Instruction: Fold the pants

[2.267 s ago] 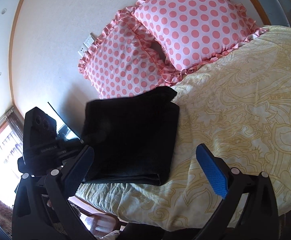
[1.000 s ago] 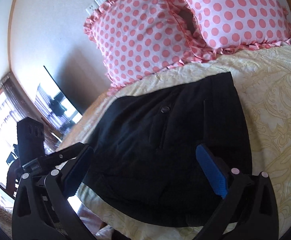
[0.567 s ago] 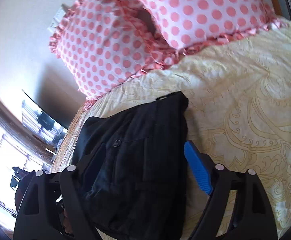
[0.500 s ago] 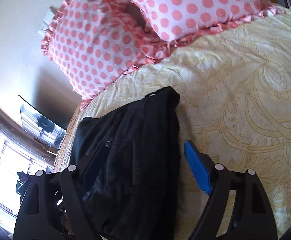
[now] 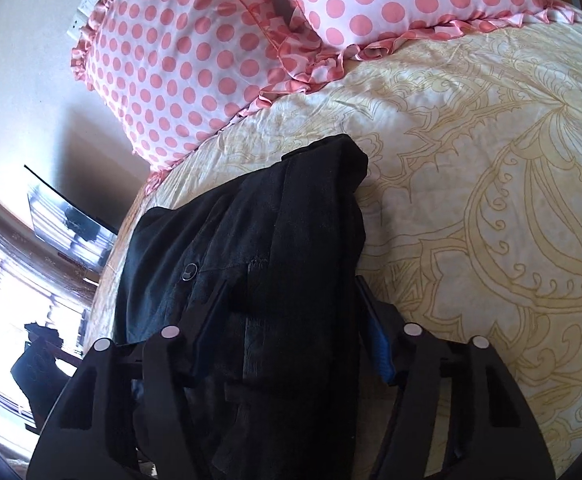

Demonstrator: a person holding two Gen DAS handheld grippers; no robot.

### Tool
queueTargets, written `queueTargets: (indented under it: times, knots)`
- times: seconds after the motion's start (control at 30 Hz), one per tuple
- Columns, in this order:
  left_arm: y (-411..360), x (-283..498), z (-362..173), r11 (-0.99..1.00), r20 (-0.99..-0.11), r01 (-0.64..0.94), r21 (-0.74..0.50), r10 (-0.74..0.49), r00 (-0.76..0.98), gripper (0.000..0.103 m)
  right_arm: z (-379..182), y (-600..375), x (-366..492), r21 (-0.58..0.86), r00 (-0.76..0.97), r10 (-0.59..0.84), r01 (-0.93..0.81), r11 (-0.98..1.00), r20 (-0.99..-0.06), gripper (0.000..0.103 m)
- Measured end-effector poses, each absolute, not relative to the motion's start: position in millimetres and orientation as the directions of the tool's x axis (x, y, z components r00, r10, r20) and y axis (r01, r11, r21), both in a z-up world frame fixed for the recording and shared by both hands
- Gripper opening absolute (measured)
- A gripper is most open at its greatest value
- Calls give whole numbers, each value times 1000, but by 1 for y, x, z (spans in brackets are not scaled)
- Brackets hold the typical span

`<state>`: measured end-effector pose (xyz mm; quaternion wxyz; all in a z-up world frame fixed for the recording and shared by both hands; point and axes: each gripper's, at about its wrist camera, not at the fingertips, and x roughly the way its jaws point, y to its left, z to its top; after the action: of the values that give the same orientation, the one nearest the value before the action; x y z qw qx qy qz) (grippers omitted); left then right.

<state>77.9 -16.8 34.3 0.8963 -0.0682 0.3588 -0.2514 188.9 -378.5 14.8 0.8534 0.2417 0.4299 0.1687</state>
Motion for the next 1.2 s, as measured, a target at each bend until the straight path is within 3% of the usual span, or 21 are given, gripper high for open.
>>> queueTargets:
  times: [0.07, 0.1, 0.17, 0.33, 0.43, 0.57, 0.77, 0.9, 1.03, 1.2]
  knots:
    - [-17, 78, 34, 864, -608, 402, -302, -500, 617, 101, 21, -376, 185, 527, 594, 476, -100, 844, -648, 47]
    - [-16, 78, 34, 864, -608, 402, -302, -499, 617, 101, 24, -375, 183, 535, 603, 489, -120, 836, -630, 37]
    - [-17, 79, 34, 866, -609, 400, -300, -497, 618, 101, 32, -370, 178, 518, 628, 490, -158, 840, -604, 35]
    - [-16, 79, 34, 867, -611, 402, -296, -495, 618, 101, 56, -324, 157, 292, 673, 426, -310, 905, -605, 34]
    - [-16, 79, 34, 867, -611, 401, -295, -495, 619, 101, 56, -311, 155, 197, 683, 363, -311, 930, -634, 34]
    - [-12, 80, 36, 856, -601, 404, -321, -515, 612, 101, 42, -343, 173, 347, 632, 395, -206, 915, -666, 35]
    - [31, 100, 64, 800, -533, 351, -487, -590, 606, 101, 24, -366, 185, 496, 573, 485, -152, 855, -661, 47]
    - [66, 133, 70, 790, -548, 232, -568, -573, 610, 99, 20, -373, 183, 561, 586, 534, -158, 813, -610, 28]
    - [86, 170, 56, 755, -600, 130, -643, -602, 527, 88, 22, -371, 180, 563, 593, 535, -161, 811, -601, 27]
    - [83, 200, 41, 729, -629, 106, -676, -645, 434, 84, 19, -373, 181, 573, 594, 535, -148, 806, -601, 27]
